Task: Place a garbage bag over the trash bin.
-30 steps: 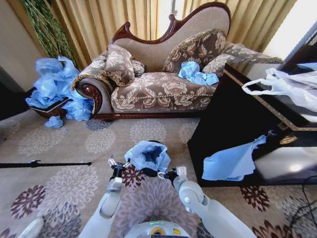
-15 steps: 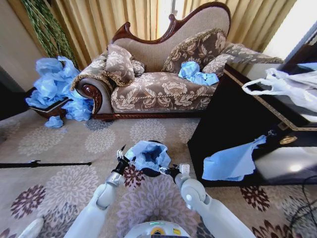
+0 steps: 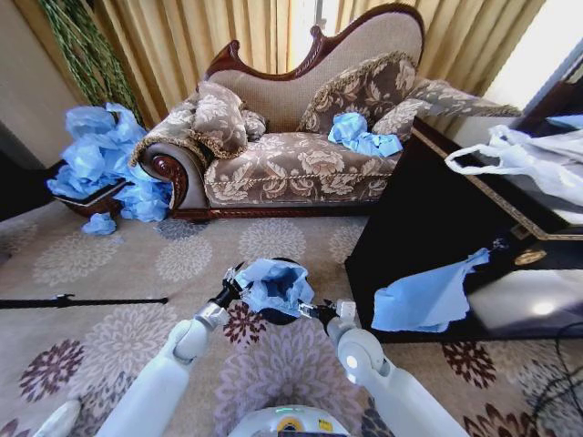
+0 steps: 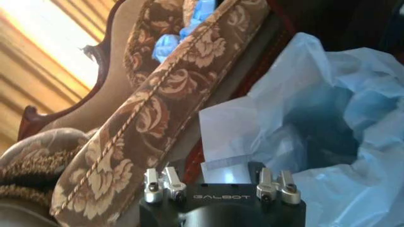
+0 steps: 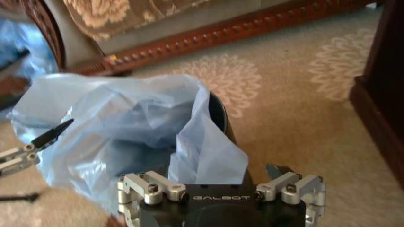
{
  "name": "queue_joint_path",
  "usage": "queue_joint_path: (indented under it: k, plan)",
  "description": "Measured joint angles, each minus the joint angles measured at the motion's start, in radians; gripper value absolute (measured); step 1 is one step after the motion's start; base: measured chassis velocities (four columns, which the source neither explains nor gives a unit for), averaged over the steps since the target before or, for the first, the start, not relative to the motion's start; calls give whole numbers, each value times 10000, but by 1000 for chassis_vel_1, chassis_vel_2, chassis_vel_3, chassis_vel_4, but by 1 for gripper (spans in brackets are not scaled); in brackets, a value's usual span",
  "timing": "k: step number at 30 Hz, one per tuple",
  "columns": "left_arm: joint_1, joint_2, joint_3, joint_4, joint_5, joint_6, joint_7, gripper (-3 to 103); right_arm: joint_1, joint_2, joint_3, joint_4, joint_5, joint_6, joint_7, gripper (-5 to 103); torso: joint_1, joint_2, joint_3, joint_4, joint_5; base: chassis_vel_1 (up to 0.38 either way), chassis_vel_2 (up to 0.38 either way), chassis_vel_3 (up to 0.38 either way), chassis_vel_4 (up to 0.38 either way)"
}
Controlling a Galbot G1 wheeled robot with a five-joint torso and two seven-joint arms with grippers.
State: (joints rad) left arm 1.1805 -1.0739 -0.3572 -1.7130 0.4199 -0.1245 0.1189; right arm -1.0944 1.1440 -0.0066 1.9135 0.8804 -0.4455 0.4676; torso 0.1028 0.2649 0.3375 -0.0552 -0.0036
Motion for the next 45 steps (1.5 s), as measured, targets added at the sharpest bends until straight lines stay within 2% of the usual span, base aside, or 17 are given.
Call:
queue_joint_path:
  k: [1,2,4,5,8,10,12,13,16,17,19,20,22,23,33,38,45]
  plan:
    - [0,0,0,0,0,0,0,64,0,0,0,0,0,0,0,100,0,0,0,0,0,0,0,0,0]
    - [-32,73,2,0,-237,92,-127,60,-10,76,186,-419,-101,345,-820,100,-1,0,-1,-2,1,0,0,0,0]
    - [-13,140,-40,-7,-485,181,-278,53,-25,78,253,-871,-201,698,-1810,100,0,0,0,1,0,0,0,0,0]
    - [-13,140,-40,-7,-485,181,-278,53,-25,78,253,-871,-201,698,-1810,100,0,0,0,1,0,0,0,0,0]
    - [-16,244,-63,-88,-758,257,-411,40,-107,-54,353,-1511,-507,1091,-3011,100,0,0,0,-1,0,0,0,0,0]
    - [-23,280,-65,-114,-838,273,-450,40,-113,-153,373,-1694,-584,1210,-3392,100,0,0,-1,-2,1,0,0,0,0]
    - [-41,327,-72,-126,-926,289,-498,32,-101,-328,372,-1953,-874,1392,-4008,100,0,0,0,-1,1,0,0,0,0]
    - [-41,327,-72,-126,-926,289,-498,32,-101,-328,372,-1953,-874,1392,-4008,100,0,0,0,-1,1,0,0,0,0]
    - [-46,409,-84,-175,-1020,288,-544,20,140,-774,226,-2684,-1174,1894,-5737,100,0,0,0,-2,1,0,0,0,0]
    - [-46,409,-84,-175,-1020,288,-544,20,140,-774,226,-2684,-1174,1894,-5737,100,0,0,0,-2,1,0,0,0,0]
    - [-17,415,-107,-225,-1086,286,-552,12,367,-996,48,-3190,-1160,2051,-6780,102,0,0,-1,0,0,0,0,0,0]
    - [-17,415,-107,-225,-1086,286,-552,12,367,-996,48,-3190,-1160,2051,-6780,102,0,0,-1,0,0,0,0,0,0]
    - [27,413,-125,-261,-1142,286,-576,8,532,-1105,-56,-3597,-1131,2123,-7425,100,0,0,0,0,2,0,0,0,0]
    - [54,408,-133,-274,-1162,287,-581,2,615,-1128,-108,-3756,-1076,2135,-7561,99,0,0,-1,-2,1,0,0,0,0]
    - [151,335,-164,-351,-1230,275,-639,0,1119,-893,-186,-4833,-242,2131,-7721,97,0,0,0,0,0,0,0,0,0]
    - [212,328,-175,-380,-1256,256,-676,0,1238,-806,-245,-5022,106,2122,-8267,96,0,0,-1,-1,0,0,0,0,0]
    - [188,294,-157,-383,-1282,241,-685,0,1504,-631,-376,-5414,-83,2182,-8589,95,0,0,-1,-1,1,0,0,0,0]
